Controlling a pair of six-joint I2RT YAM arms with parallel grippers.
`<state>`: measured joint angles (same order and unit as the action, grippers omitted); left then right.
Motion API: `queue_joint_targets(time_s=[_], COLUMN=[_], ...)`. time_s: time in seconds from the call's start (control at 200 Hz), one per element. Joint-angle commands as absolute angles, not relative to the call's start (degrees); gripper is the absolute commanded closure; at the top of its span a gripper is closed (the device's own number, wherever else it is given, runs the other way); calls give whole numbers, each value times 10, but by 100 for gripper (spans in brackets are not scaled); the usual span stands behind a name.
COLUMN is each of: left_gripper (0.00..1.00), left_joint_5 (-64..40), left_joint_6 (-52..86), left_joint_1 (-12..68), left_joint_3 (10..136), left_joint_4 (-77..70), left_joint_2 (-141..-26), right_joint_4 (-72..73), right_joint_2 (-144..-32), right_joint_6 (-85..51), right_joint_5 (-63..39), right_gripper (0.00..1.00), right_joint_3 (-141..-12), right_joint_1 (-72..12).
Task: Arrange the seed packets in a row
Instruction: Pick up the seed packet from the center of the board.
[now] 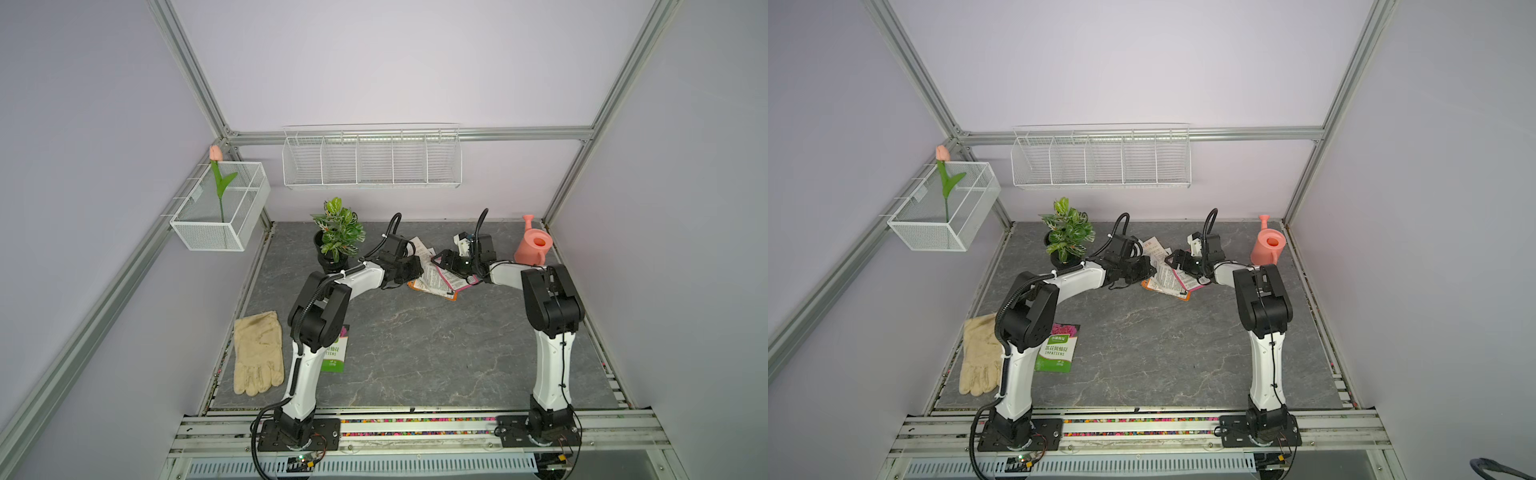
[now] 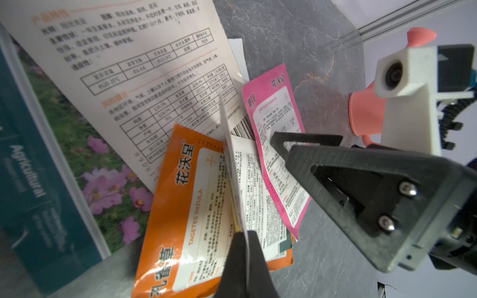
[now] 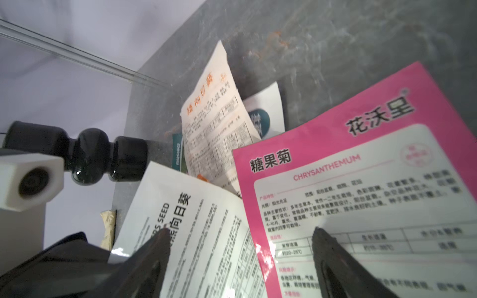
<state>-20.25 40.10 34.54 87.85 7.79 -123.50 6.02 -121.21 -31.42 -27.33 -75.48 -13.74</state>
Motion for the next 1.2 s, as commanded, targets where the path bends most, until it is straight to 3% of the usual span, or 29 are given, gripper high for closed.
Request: queue_joint_targets(time_s=[0.0, 0.13, 0.35, 0.595, 0.735, 0.95, 1.045, 1.195], left_gripper=[100, 100, 100, 100, 100, 100, 100, 100], left_joint_5=[-204, -213, -217, -194, -198, -204, -210, -223], left_joint_6=[416, 454, 515, 568, 568, 584, 593, 603], left_joint_1=[341, 334, 334, 348, 364, 390, 395, 397], left_joint_3=[906, 946, 1028, 976, 942, 888, 870, 849], left_joint_4=[104, 132, 217, 227, 223, 182, 165, 145], left_joint_2=[-1203, -1188, -1184, -1128, -1100, -1065, -1055, -1036], right_joint_4=[-131, -138, -61, 104, 210, 265, 263, 222], right_joint_2=[-1142, -1030, -860, -728, -713, -779, -806, -839], right_joint_6=[-250, -204, -112, 23, 120, 196, 198, 183], right_joint_5=[-121, 42, 224, 320, 330, 386, 417, 456], right_gripper=[12, 12, 12, 12, 12, 11, 0, 27], right_joint_3=[-715, -627, -476, -376, -347, -367, -386, -421], right_joint_1=[-171, -208, -290, -389, -449, -500, -506, -506])
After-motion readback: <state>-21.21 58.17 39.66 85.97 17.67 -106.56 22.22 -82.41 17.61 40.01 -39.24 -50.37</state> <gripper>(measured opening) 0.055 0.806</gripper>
